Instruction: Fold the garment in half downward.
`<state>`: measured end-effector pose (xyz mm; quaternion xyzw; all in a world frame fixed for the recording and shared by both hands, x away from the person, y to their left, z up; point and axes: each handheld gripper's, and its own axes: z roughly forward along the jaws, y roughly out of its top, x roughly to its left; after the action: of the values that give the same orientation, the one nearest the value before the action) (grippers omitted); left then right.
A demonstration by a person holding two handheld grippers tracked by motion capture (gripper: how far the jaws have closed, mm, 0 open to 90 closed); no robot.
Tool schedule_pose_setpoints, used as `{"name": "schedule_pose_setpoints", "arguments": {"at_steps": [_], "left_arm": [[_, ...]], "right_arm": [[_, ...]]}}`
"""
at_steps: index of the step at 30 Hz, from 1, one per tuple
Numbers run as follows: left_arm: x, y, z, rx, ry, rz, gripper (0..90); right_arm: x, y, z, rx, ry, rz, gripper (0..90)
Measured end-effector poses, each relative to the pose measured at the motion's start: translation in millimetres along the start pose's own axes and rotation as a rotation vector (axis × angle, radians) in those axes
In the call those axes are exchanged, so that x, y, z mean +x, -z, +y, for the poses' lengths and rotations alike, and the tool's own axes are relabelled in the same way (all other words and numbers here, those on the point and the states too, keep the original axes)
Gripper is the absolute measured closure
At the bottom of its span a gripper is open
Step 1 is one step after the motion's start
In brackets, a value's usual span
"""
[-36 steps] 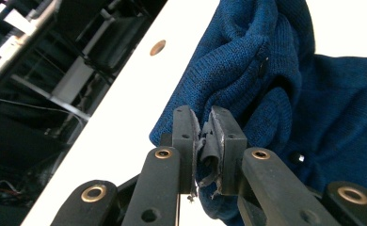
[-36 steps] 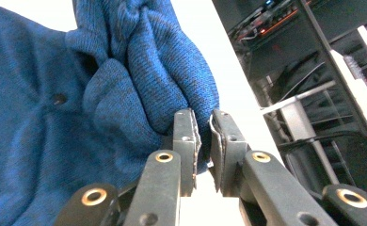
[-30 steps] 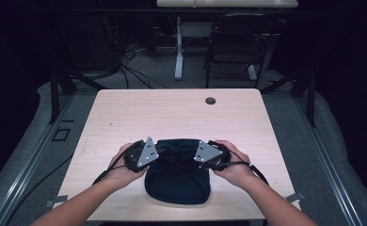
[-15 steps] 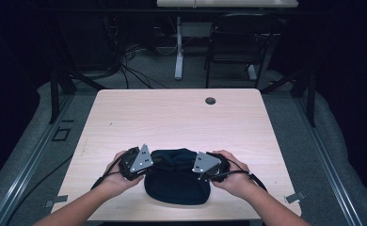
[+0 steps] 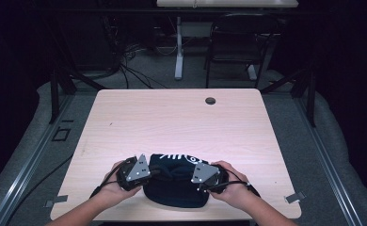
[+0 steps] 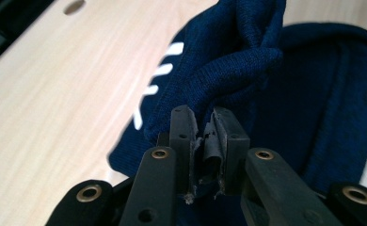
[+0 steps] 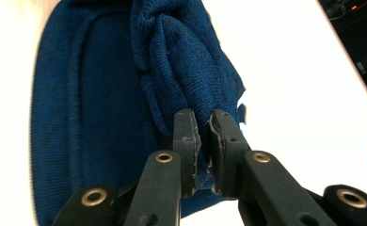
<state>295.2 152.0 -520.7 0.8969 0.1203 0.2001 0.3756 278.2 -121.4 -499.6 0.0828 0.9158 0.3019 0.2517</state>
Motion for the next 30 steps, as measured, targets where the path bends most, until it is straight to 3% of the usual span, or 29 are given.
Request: {"name": "schedule_pose_setpoints", "arguments": {"at_steps": [5, 10, 12, 22, 26, 30], "left_arm": [[-6.6, -2.7, -7.4, 0.002, 0.015, -0.030, 78.7], [-9.9, -4.1, -12.6, -0.007, 0.043, -0.061, 77.6], [-11.5, -4.5, -14.3, -0.004, 0.046, -0.071, 76.4], [-20.0, -2.0, -23.5, -0.007, 0.062, -0.098, 67.9], [-21.4, 1.1, -26.0, -0.005, 0.069, -0.103, 67.0], [-24.5, 4.1, -30.2, -0.002, 0.094, -0.124, 64.7]], "right_arm": [[10.7, -3.8, -7.6, 0.009, -0.009, 0.017, 81.0], [17.7, -6.4, -14.5, -0.011, -0.049, 0.029, 81.0], [18.7, -6.6, -16.1, 0.002, -0.039, 0.038, 81.0], [30.2, -9.5, -22.8, -0.012, -0.056, 0.058, 79.4], [33.7, -8.0, -25.7, -0.025, -0.086, 0.076, 78.7], [36.3, -4.5, -28.5, -0.040, -0.098, 0.094, 73.4]]}}
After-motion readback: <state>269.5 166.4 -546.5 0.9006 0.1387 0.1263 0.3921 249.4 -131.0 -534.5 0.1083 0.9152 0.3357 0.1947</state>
